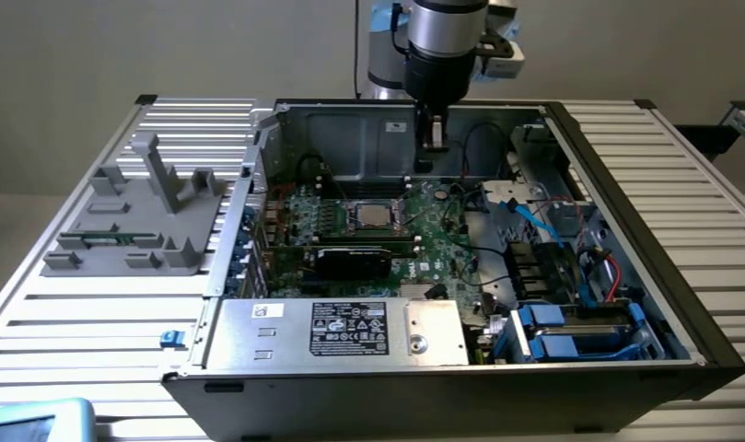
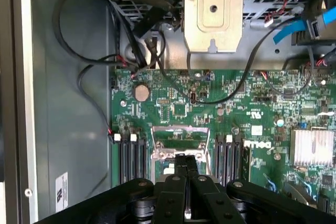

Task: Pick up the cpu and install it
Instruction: 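Close the cpu cover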

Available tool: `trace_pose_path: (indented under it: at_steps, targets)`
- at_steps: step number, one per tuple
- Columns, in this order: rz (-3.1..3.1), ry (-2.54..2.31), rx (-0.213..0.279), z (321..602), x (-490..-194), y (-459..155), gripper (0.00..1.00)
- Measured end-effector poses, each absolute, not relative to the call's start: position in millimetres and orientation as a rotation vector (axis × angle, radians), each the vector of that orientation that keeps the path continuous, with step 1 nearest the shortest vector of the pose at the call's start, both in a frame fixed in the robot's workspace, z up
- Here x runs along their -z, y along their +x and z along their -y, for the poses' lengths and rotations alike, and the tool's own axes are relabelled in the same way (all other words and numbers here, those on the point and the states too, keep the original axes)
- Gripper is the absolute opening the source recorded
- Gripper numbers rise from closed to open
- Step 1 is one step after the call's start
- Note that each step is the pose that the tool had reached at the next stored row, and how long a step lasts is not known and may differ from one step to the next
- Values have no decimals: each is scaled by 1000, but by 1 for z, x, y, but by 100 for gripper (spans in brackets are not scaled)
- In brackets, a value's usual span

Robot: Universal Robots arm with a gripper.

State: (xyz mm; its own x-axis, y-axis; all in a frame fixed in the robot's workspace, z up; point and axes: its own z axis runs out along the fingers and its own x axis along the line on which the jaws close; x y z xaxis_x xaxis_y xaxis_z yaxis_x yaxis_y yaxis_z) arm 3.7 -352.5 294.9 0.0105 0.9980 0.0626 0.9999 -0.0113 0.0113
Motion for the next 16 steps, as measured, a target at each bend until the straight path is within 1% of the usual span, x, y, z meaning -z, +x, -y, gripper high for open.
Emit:
trace_pose_path:
  at_steps: [7, 16]
  targets:
    - [2183, -2208, 81, 352, -285, 28, 11]
    - [2177, -2214, 81, 351, -268, 41, 11]
